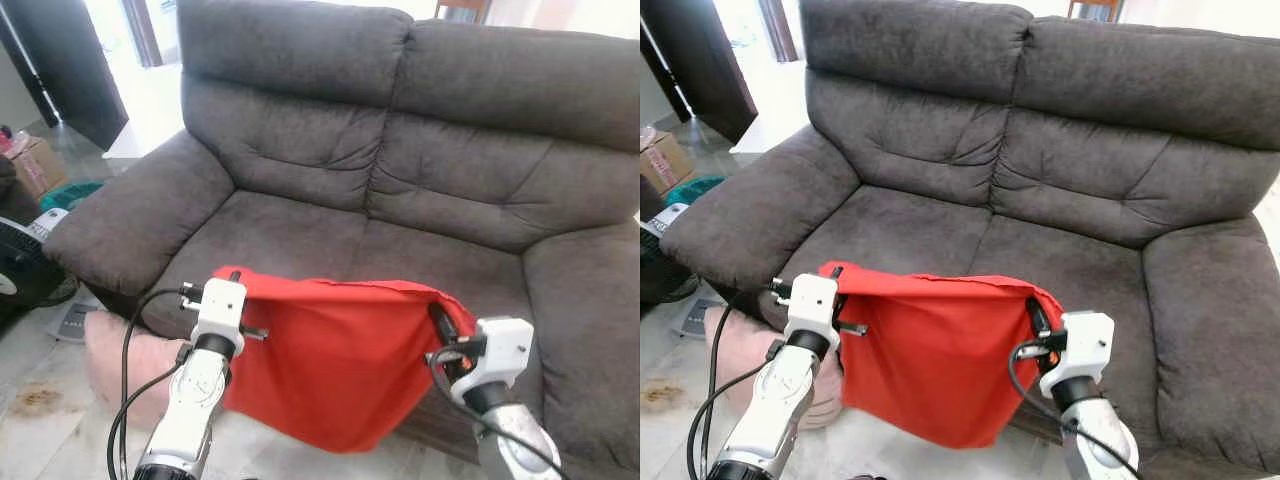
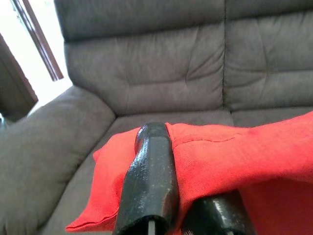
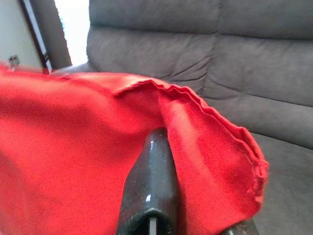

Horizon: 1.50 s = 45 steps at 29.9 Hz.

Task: Move the pillow to the sofa from floor

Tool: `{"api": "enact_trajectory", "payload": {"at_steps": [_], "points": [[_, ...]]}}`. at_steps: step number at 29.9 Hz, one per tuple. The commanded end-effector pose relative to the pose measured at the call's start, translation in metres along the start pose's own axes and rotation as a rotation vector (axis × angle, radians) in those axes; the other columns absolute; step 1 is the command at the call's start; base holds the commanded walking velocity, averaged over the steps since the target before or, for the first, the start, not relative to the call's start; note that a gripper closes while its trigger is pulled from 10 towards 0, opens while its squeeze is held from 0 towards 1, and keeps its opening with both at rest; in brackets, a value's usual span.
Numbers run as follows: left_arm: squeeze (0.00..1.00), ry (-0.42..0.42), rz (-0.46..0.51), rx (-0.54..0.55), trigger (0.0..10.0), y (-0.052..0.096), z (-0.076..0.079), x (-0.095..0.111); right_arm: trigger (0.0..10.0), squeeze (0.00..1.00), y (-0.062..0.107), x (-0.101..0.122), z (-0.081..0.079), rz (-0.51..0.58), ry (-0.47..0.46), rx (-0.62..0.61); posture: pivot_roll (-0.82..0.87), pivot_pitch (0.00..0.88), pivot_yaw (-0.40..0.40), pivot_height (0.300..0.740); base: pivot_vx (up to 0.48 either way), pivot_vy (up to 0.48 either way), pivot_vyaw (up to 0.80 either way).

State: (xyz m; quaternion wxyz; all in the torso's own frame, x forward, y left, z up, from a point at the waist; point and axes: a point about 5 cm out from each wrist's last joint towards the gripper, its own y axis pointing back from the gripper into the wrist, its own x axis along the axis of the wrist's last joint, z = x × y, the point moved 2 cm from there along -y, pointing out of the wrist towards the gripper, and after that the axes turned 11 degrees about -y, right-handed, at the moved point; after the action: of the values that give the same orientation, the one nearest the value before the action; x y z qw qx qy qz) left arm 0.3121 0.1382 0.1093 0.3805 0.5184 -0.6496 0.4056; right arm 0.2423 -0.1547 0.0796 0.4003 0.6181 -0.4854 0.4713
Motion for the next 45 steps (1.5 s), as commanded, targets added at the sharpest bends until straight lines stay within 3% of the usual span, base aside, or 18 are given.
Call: {"api": "enact_trajectory", "payload": {"at_steps": [1, 4, 12, 26, 31, 45], "points": [[0.0, -0.009, 0.141, 0.032, 10.0, -0.01, -0.006, 0.034, 10.0, 0.0, -0.001, 0.01, -0.006, 0.046, 0.011, 0.027, 0.02, 0.013, 0.013, 0.74, 0.0, 0.0, 0.0], [0.0, -0.039, 0.154, 0.004, 10.0, -0.008, -0.002, 0.038, 10.0, 0.0, 0.0, 0.017, -0.014, 0.07, -0.028, 0.072, 0.02, 0.004, 0.015, 0.74, 0.0, 0.0, 0.0], [0.0, -0.057, 0.206, -0.048, 10.0, -0.006, 0.005, 0.054, 10.0, 0.0, 0.003, 0.037, -0.017, 0.142, 0.005, 0.044, 0.02, 0.0, 0.018, 0.74, 0.0, 0.0, 0.0], [0.0, -0.027, 0.148, -0.052, 10.0, 0.001, 0.01, 0.043, 10.0, 0.0, 0.001, 0.028, -0.023, 0.117, -0.023, 0.025, 0.0, 0.0, 0.019, 0.74, 0.0, 0.0, 0.0], [0.0, -0.024, 0.144, -0.071, 10.0, 0.002, 0.011, 0.042, 10.0, 0.0, 0.002, 0.029, -0.013, 0.122, -0.032, -0.036, -0.01, 0.0, 0.029, 0.74, 0.0, -0.278, 0.0], [0.0, -0.014, 0.146, -0.095, 10.0, 0.003, 0.016, 0.041, 10.0, 0.0, -0.004, 0.029, -0.02, 0.124, -0.02, -0.018, -0.02, 0.0, 0.032, 0.74, 0.0, -0.342, 0.0]]}}
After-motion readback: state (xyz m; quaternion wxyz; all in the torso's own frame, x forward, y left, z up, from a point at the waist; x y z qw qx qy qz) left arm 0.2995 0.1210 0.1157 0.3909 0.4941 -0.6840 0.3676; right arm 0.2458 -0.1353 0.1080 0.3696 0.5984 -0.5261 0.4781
